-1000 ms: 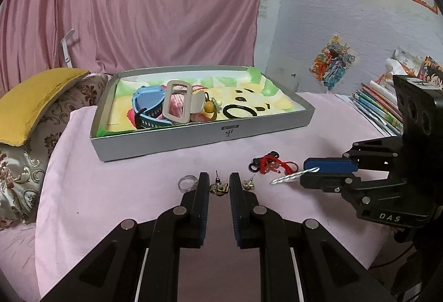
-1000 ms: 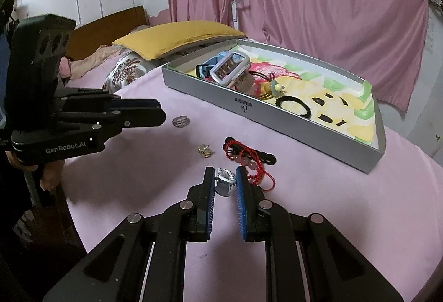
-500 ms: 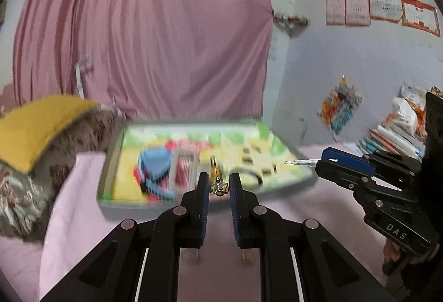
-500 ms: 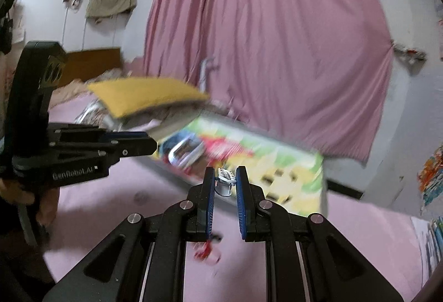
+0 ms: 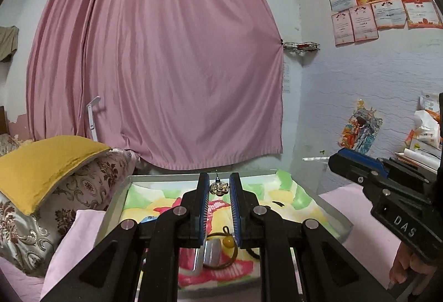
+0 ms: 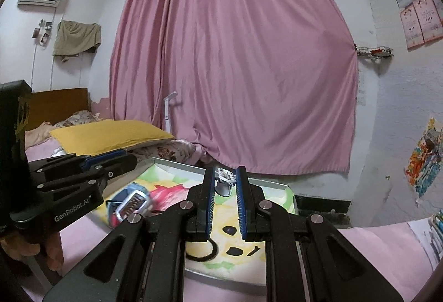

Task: Organize jewelry
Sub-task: 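Carry the earring into the tray with the left tool while the right tool drops the keychain there, then withdraw both tools from the tray back over the bed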

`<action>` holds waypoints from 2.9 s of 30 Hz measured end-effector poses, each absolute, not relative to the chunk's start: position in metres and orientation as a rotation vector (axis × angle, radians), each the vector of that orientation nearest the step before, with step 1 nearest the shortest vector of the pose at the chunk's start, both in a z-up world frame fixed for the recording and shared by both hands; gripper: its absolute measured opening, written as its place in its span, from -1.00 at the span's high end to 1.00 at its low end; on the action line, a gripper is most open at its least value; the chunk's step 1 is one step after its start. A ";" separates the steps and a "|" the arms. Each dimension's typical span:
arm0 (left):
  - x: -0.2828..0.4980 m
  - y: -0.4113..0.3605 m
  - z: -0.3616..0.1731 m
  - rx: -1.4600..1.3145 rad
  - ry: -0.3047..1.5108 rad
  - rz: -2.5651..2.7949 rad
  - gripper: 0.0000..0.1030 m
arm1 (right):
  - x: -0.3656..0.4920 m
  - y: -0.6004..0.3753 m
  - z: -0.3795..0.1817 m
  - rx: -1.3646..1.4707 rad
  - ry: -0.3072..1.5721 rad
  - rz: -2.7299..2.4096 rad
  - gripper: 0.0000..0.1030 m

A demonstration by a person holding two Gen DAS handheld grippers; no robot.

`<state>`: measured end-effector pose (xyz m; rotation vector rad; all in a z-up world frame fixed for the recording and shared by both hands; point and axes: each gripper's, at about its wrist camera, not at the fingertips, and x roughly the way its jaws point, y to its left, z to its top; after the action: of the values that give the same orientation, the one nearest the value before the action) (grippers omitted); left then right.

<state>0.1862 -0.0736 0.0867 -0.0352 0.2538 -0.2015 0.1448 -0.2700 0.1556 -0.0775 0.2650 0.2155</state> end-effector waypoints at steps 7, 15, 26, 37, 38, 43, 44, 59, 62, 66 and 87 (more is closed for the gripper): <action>0.203 -0.082 0.078 -0.018 0.321 -0.217 0.73 | 0.163 -0.267 0.141 -0.067 0.314 0.210 0.74; 0.221 -0.080 0.060 -0.006 0.476 -0.255 0.73 | 0.188 -0.275 0.120 -0.036 0.472 0.215 0.74; 0.231 -0.088 0.046 0.020 0.610 -0.341 0.73 | 0.218 -0.290 0.082 0.056 0.698 0.288 0.74; 0.233 -0.095 0.041 0.059 0.684 -0.378 0.73 | 0.223 -0.287 0.073 0.073 0.770 0.314 0.74; 0.233 -0.095 0.040 0.061 0.689 -0.379 0.73 | 0.224 -0.287 0.072 0.079 0.778 0.317 0.74; 0.238 -0.098 0.036 0.083 0.744 -0.376 0.73 | 0.226 -0.288 0.068 0.102 0.800 0.323 0.73; 0.239 -0.098 0.035 0.086 0.755 -0.376 0.73 | 0.226 -0.289 0.068 0.105 0.801 0.317 0.73; 0.235 -0.091 0.045 0.061 0.719 -0.368 0.72 | 0.221 -0.292 0.069 0.145 0.775 0.292 0.38; 0.229 -0.087 0.053 0.048 0.678 -0.360 0.60 | 0.211 -0.293 0.077 0.148 0.729 0.281 0.31; 0.215 -0.075 0.066 -0.001 0.609 -0.342 0.12 | 0.192 -0.296 0.093 0.145 0.640 0.269 0.03; 0.112 -0.022 0.081 -0.089 0.388 -0.221 -0.99 | 0.086 -0.284 0.145 0.043 0.301 0.268 -0.97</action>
<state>0.1118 -0.0225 0.0811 -0.0887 0.3880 -0.2212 0.0858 -0.2839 0.1450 0.0431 0.3007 0.2677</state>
